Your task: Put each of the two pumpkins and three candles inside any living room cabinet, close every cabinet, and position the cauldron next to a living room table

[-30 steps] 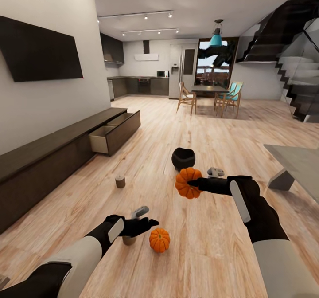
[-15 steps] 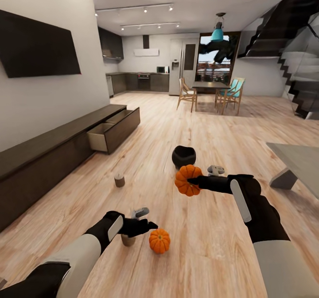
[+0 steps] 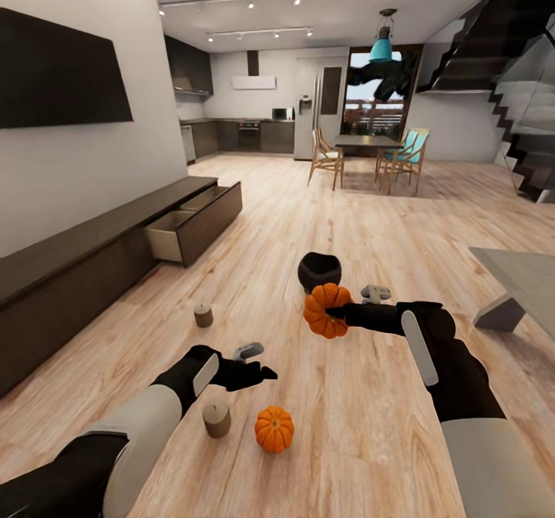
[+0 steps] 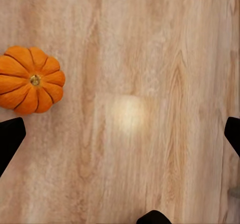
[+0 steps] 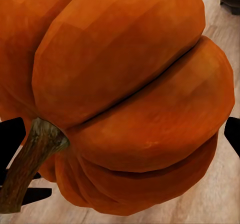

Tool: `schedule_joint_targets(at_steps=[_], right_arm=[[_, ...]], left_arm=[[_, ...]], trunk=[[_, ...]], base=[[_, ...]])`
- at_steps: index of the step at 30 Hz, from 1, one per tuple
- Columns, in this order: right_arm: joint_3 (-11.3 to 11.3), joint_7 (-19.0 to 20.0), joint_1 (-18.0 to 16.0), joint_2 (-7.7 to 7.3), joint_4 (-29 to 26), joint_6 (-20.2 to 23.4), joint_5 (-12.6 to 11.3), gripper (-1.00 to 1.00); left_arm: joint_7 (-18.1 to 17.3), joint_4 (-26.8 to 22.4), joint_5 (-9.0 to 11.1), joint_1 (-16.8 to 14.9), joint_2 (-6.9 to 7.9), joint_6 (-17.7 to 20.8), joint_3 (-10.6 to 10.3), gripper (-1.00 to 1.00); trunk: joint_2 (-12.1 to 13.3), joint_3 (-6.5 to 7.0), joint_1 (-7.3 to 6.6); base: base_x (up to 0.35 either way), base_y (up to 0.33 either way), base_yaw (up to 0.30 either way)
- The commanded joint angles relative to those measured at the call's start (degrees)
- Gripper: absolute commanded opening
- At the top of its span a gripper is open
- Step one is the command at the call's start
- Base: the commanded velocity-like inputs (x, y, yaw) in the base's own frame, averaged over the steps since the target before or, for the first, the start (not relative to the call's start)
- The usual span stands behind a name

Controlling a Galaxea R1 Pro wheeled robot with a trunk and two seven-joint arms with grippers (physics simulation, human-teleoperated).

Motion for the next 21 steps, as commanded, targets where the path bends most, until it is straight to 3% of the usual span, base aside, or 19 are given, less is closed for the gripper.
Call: schedule_joint_targets(at_steps=[1, 12, 17, 21], right_arm=[[0.00, 0.15, -0.04, -0.03, -0.06, 0.21, 0.15, -1.00], [0.00, 0.15, -0.04, -0.03, -0.33, 0.21, 0.15, -1.00], [0.00, 0.15, -0.04, -0.10, -0.33, 0.21, 0.13, -1.00], [0.00, 0.15, -0.04, -0.10, -0.33, 0.21, 0.10, -1.00]], left_arm=[[0.08, -0.05, 0.39, -0.02, -0.07, 0.37, 0.02, 1.00], [0.37, 0.62, 0.15, -0.04, -0.58, 0.30, -0.07, 1.00], [5.13, 0.81, -0.39, -0.04, -1.23, 0.49, -0.07, 1.00], [6.11, 1.94, -0.50, -0.04, -1.57, 0.55, -0.07, 1.00]], trunk=[[-0.02, -0.15, -0.01], [-0.02, -1.17, -0.01], [-0.83, -1.99, 0.43], [-2.43, -3.08, 1.31]], base=[[0.126, -0.081, 0.000], [0.083, -0.053, 0.000], [0.001, -0.001, 0.000], [0.000, 0.000, 0.000]])
